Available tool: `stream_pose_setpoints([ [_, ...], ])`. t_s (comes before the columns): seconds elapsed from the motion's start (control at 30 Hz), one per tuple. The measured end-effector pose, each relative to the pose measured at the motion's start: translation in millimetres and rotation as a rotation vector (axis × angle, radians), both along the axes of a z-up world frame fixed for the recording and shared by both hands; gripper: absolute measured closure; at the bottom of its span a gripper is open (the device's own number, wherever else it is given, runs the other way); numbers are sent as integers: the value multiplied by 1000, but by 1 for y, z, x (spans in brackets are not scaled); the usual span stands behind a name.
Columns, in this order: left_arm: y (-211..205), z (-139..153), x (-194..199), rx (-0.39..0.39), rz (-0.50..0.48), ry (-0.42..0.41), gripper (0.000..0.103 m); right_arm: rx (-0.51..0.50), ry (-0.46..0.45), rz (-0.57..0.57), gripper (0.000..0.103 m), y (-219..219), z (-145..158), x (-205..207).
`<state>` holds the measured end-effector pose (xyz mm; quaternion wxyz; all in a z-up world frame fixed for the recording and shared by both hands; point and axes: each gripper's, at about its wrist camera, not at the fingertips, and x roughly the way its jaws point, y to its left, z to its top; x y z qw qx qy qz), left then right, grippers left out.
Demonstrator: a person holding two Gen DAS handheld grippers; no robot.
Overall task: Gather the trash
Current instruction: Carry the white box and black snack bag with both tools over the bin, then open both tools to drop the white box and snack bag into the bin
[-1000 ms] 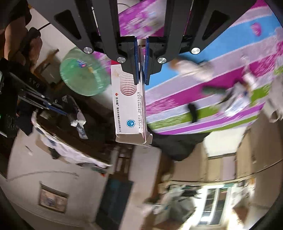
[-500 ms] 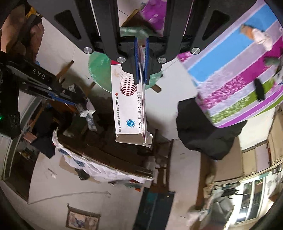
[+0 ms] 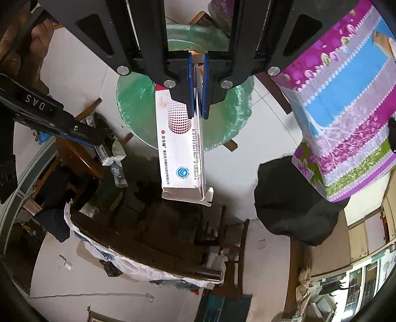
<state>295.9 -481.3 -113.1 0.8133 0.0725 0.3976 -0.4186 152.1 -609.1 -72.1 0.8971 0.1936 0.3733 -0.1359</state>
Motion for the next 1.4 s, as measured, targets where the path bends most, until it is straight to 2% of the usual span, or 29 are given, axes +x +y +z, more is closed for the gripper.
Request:
stream_pose_setpoints([
  [0.4, -10, -14, -1, 17, -16, 11, 97, 12, 11, 0, 91, -11, -11, -3],
  [1.2, -19, -20, -4, 39, -15, 17, 97, 5, 34, -1, 91, -7, -21, 0],
  [1.4, -21, -23, -2, 59, -8, 10, 97, -51, 67, 4, 91, -2, -23, 4],
])
